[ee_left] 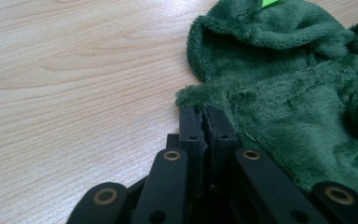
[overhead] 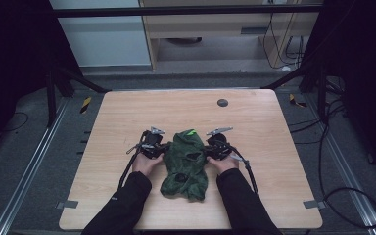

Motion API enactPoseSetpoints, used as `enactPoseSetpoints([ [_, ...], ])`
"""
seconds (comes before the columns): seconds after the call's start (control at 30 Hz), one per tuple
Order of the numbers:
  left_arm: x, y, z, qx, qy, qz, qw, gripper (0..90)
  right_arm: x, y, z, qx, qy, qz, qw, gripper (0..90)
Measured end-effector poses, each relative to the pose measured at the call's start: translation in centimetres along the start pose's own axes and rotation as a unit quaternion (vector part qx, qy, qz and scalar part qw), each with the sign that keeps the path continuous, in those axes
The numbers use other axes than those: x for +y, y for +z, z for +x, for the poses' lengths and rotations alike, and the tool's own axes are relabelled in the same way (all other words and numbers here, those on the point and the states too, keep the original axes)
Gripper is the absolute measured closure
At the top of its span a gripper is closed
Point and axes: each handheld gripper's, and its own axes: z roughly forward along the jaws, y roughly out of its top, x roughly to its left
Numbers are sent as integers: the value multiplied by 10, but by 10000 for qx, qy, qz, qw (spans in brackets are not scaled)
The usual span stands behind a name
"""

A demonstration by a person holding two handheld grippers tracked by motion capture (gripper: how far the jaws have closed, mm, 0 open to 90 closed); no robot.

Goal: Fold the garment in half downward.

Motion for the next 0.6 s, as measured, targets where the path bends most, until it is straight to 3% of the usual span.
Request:
enactPoseSetpoints([
  [0.27,1,-2,0,5,-35,-10,10000,893,1,-2,1,36,6,-60,10000,836],
  [0.6,8,-31,-3,-112,93,-275,9995,894,7,-24,5,155,-170,-409,9989,842],
])
